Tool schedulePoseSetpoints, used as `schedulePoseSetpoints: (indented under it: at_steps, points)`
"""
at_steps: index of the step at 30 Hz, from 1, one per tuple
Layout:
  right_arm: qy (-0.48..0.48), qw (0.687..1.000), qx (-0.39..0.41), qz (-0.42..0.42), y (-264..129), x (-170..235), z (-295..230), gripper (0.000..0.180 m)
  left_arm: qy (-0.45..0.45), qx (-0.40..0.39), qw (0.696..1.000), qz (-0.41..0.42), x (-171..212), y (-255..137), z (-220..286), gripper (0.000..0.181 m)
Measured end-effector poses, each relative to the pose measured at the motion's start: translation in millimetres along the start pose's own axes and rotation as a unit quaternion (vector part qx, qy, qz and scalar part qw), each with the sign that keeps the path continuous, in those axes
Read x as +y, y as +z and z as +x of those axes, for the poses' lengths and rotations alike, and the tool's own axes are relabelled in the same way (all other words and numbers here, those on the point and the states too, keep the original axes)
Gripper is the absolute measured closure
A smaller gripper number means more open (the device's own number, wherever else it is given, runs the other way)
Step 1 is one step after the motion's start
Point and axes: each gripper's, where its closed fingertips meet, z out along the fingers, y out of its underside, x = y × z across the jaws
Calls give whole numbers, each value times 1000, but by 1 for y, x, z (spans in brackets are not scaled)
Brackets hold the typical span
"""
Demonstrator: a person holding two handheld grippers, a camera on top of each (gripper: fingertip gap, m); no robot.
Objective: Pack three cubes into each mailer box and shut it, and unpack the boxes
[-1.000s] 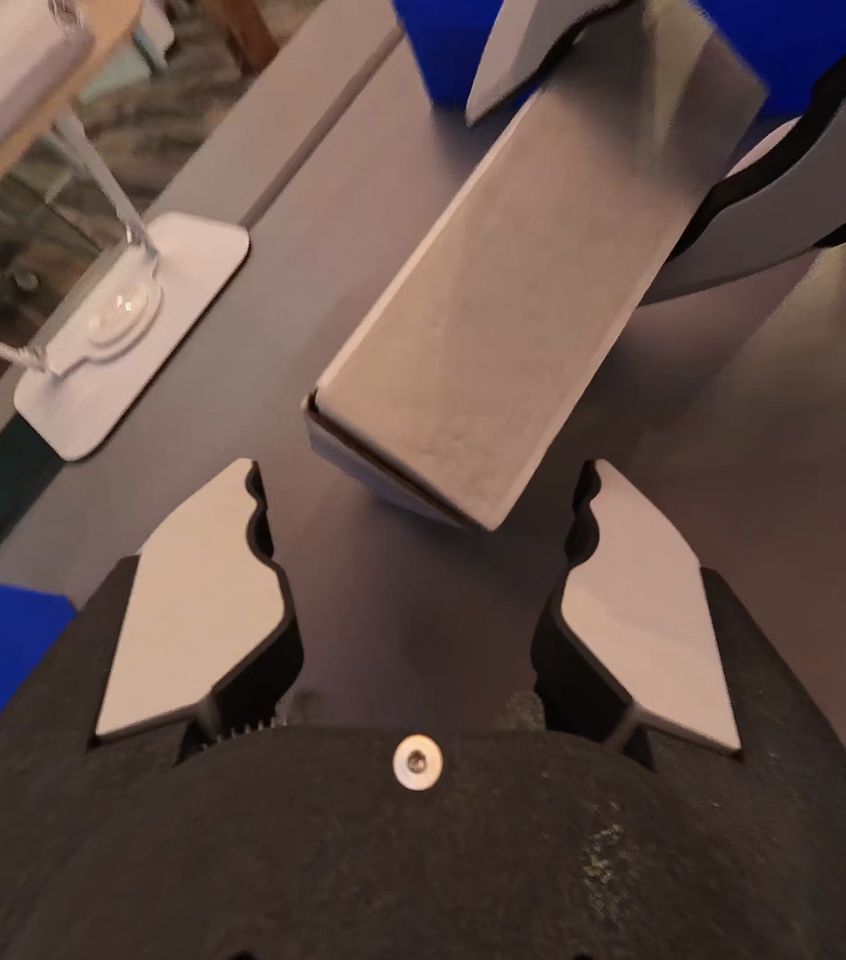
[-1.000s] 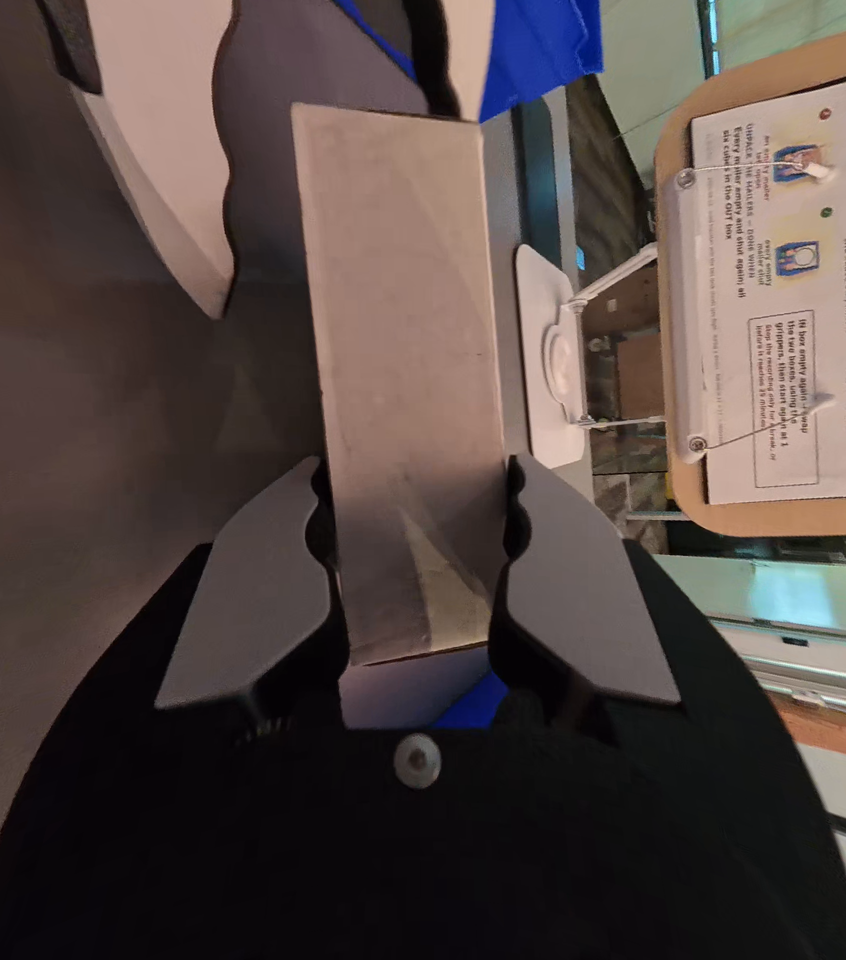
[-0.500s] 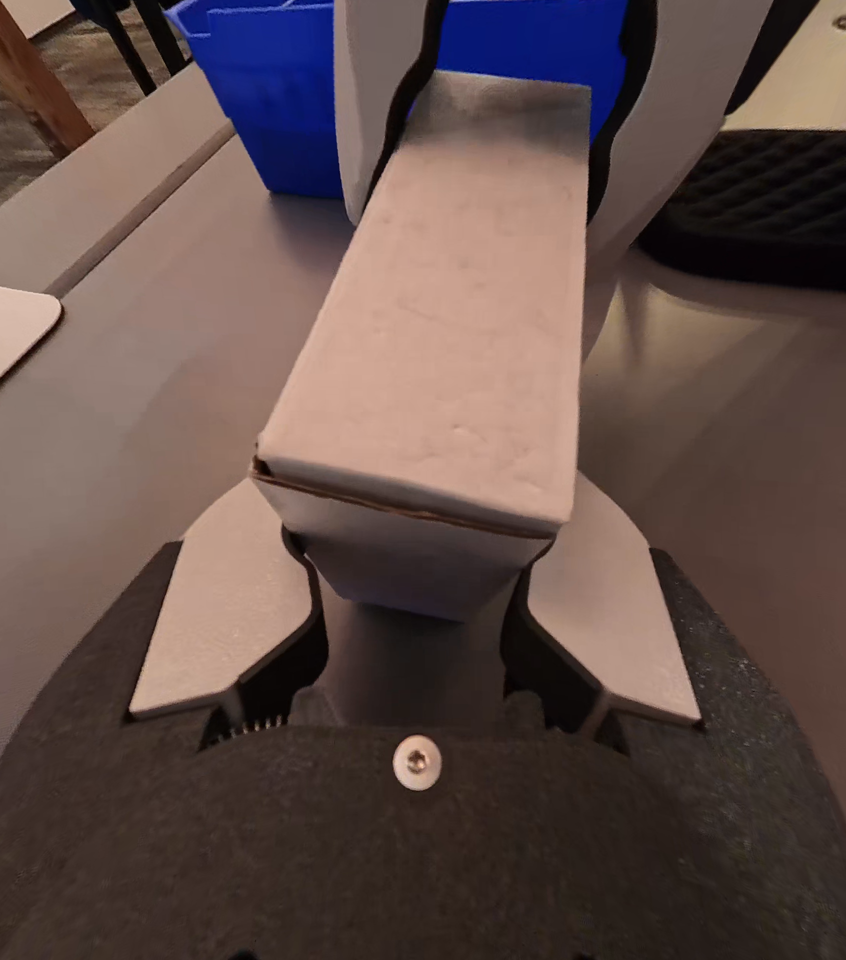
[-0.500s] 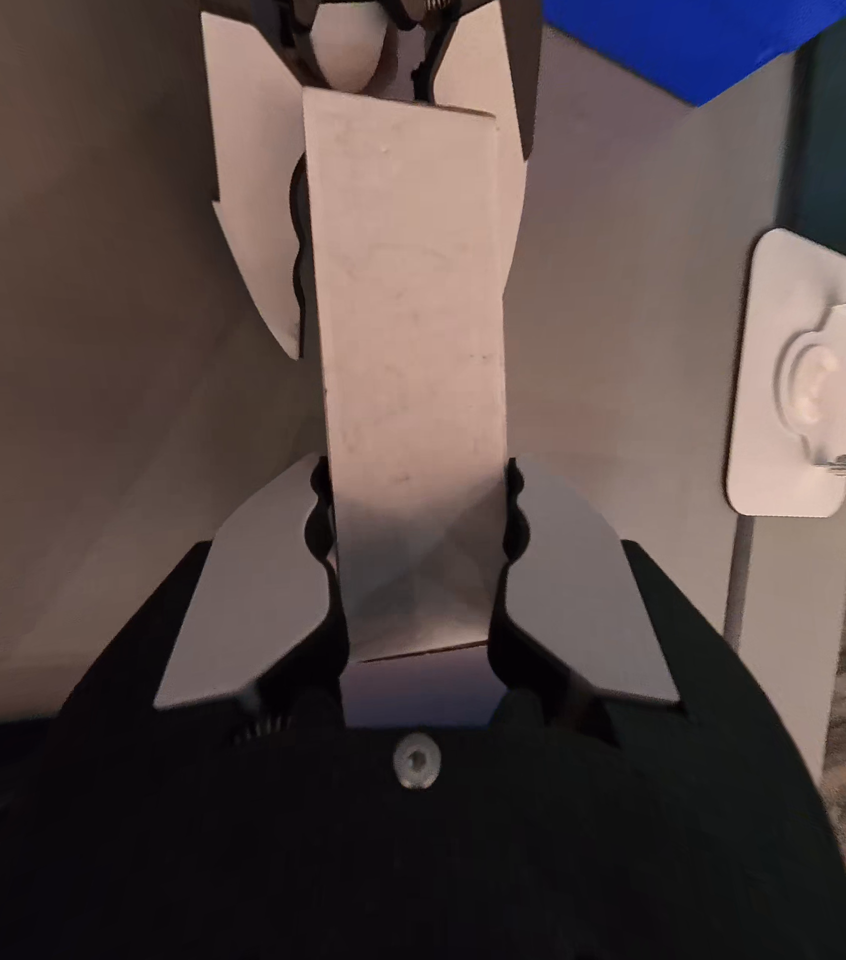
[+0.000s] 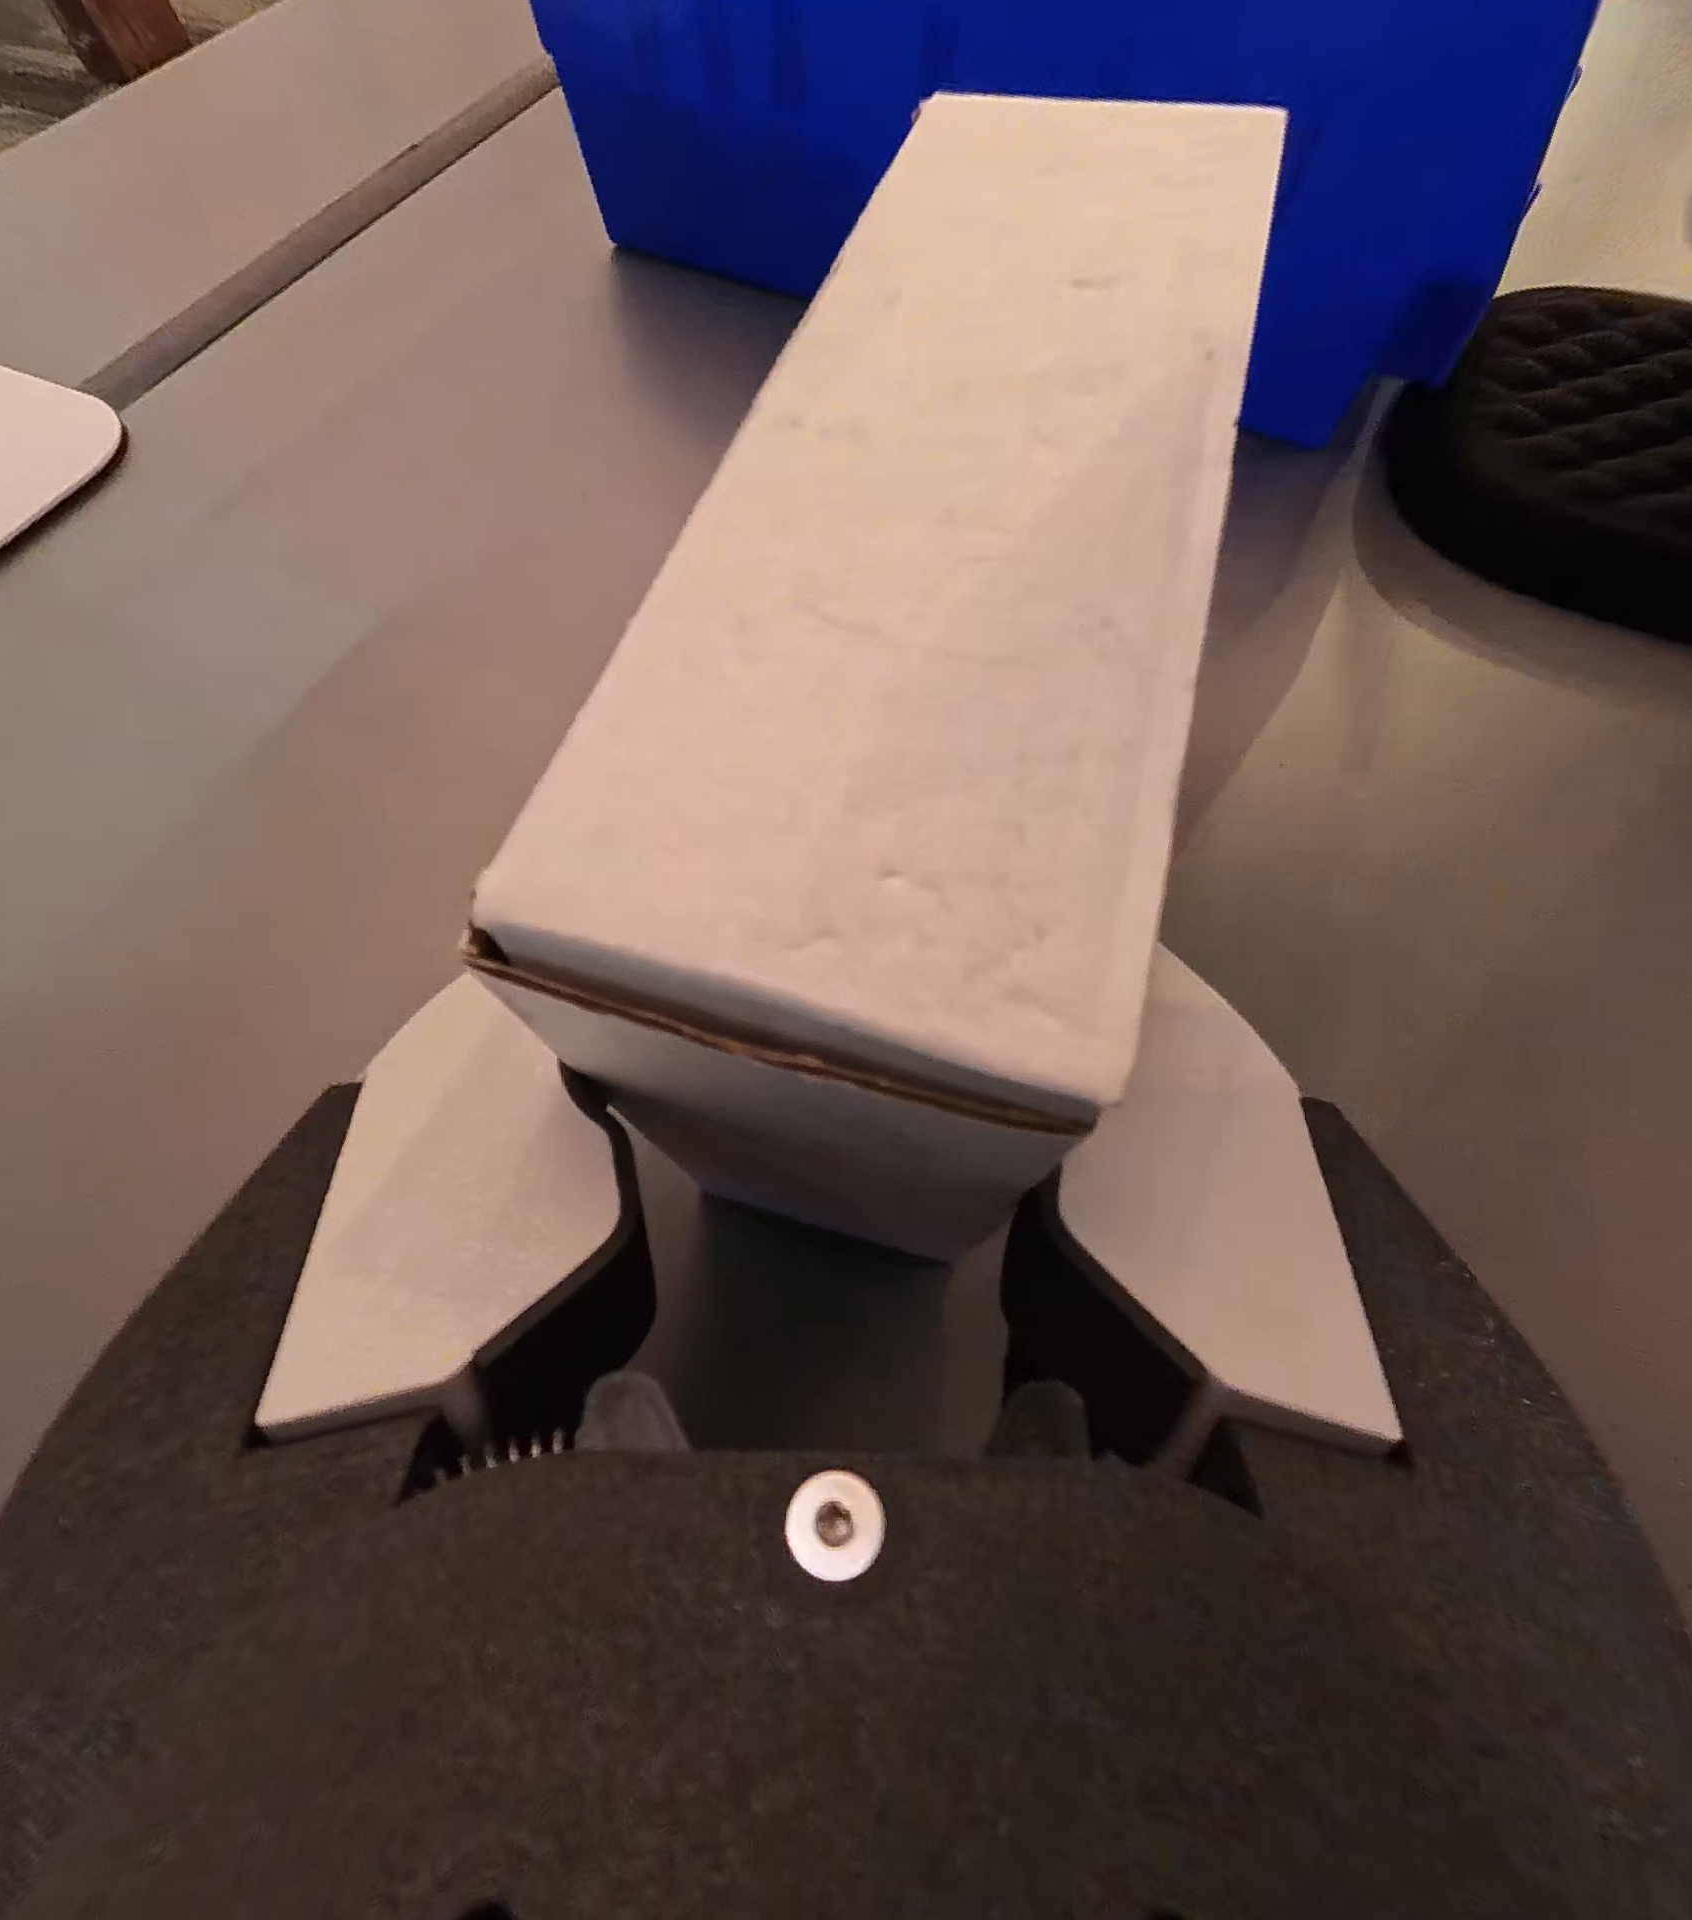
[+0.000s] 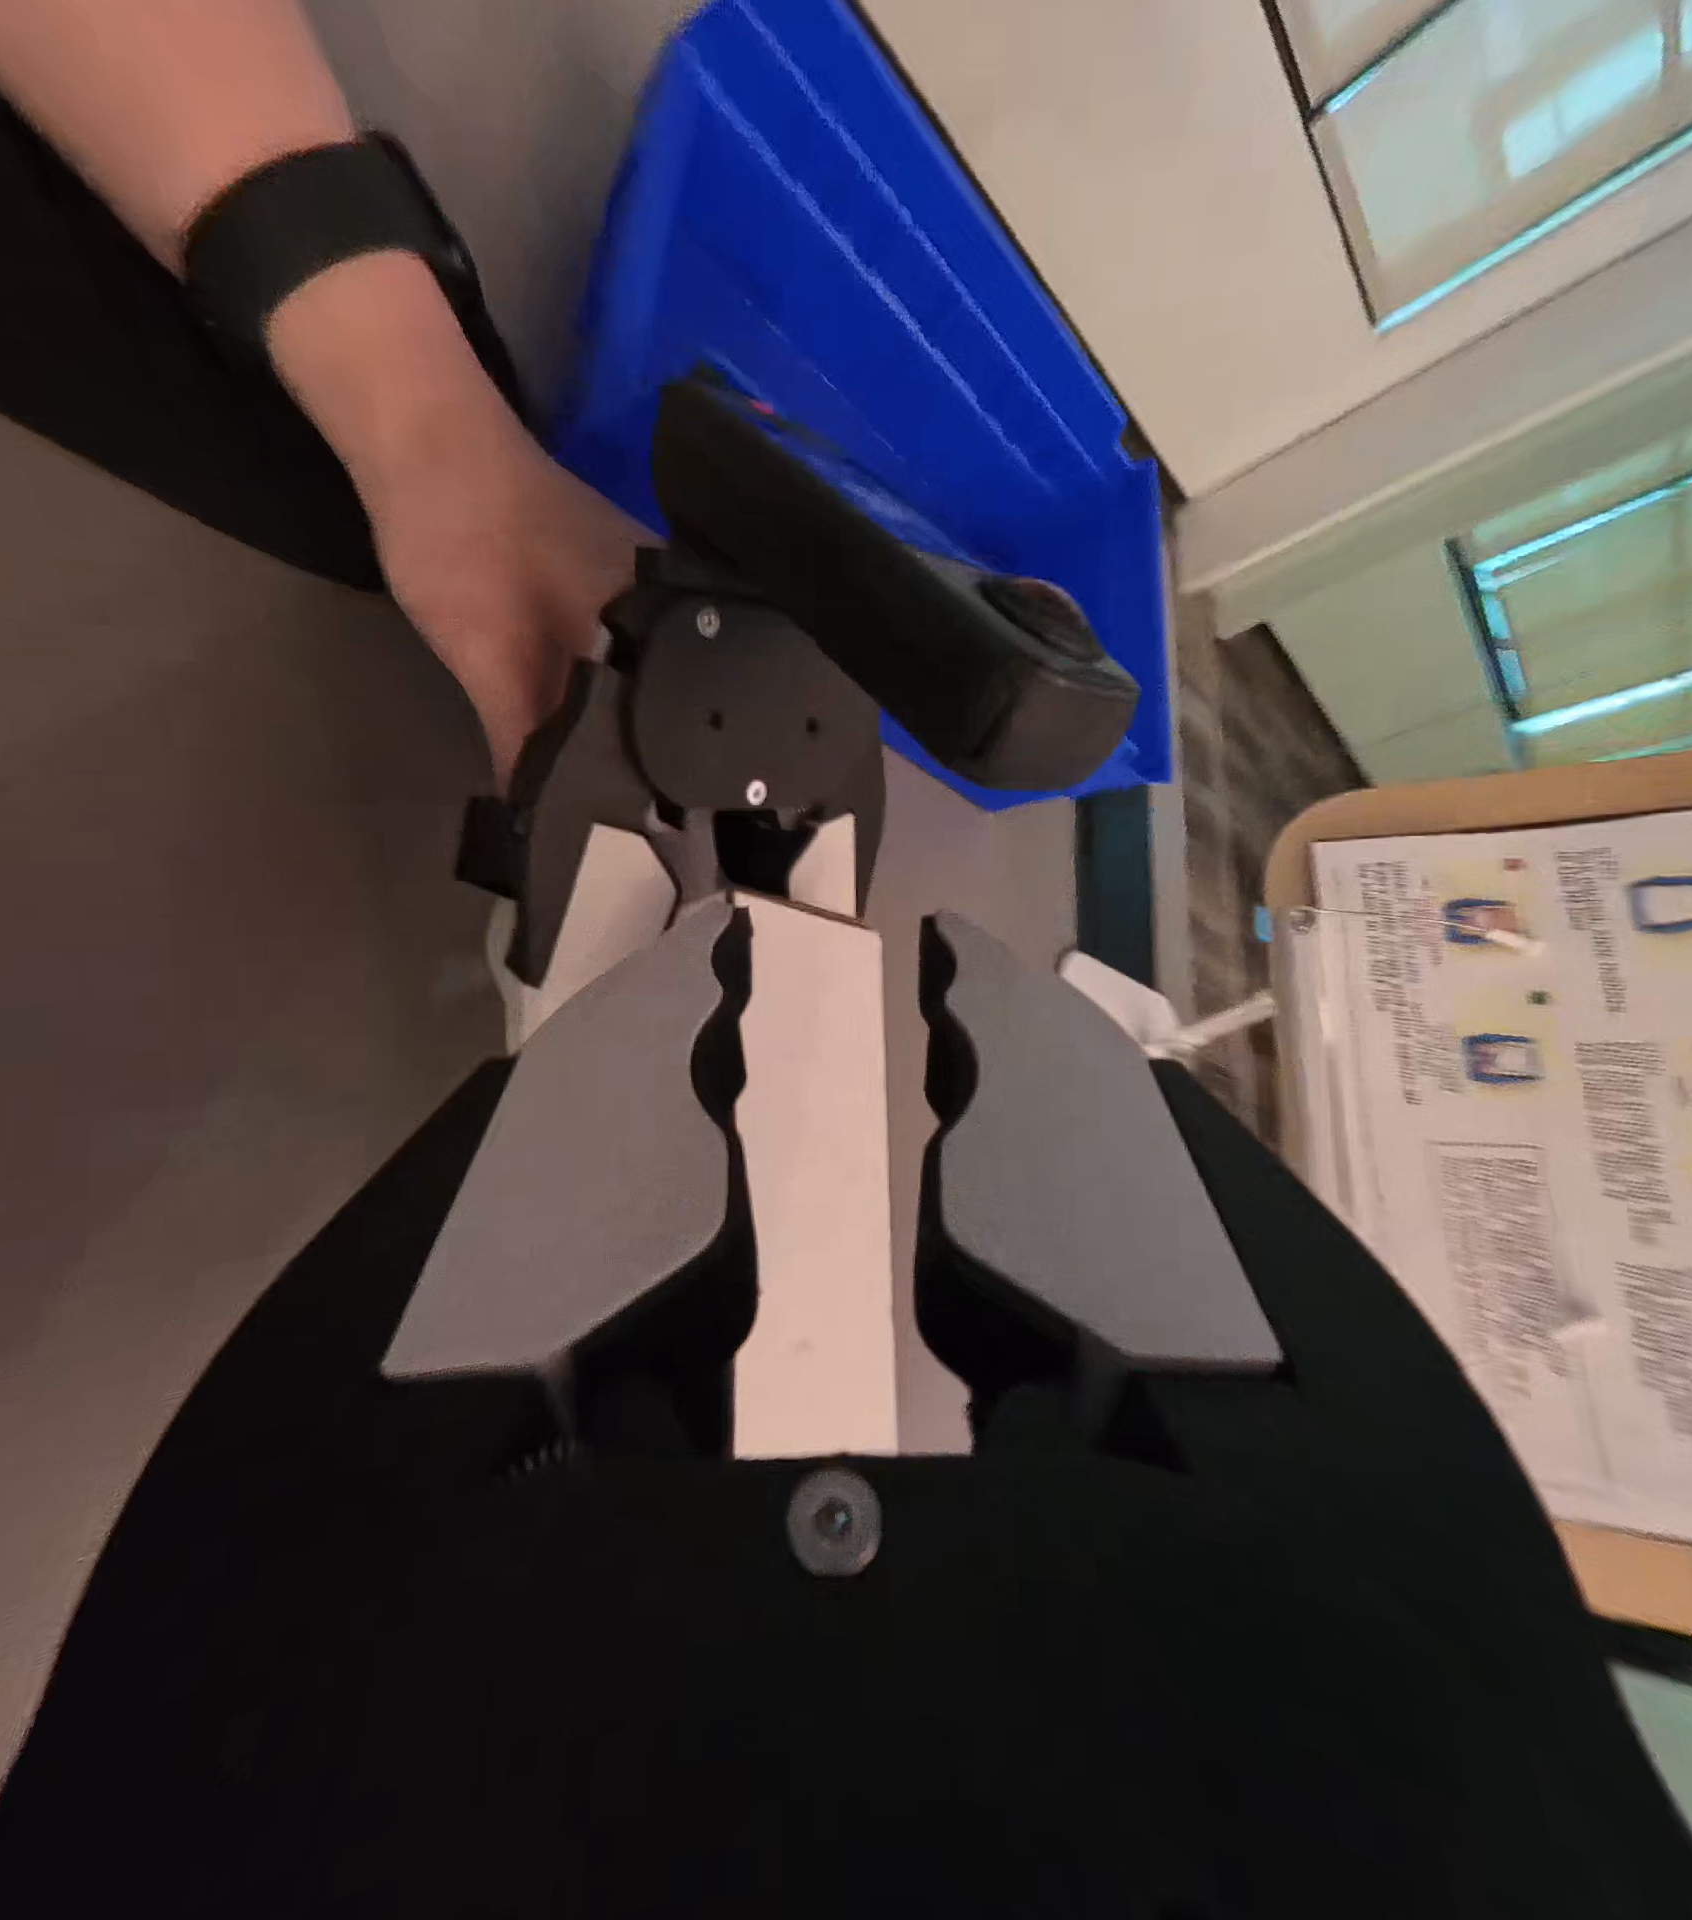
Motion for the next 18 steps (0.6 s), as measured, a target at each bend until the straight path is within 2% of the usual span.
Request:
schedulePoseSetpoints:
  at_steps: [2,5,7,11,15,18]
  points:
    - [-35,998,34,-37,8,3,-2,149,2,-1,1000,0,1,-1,0,97]
    - [-30,998,10,-57,21,9,-17,159,1,-1,1000,1,0,-1,0,97]
    - [-30,997,21,-68,27,15,-15,169,2,-3,1000,0,1,-1,0,98]
    - [-25,996,30,-77,29,22,-11,175,4,-4,1000,-1,1,-1,0,97]
    - [-5,999,2,-51,24,16,-16,171,4,-2,1000,-1,1,-1,0,97]
    - [8,998,-18,-61,26,20,-22,166,4,-2,1000,0,1,-1,0,97]
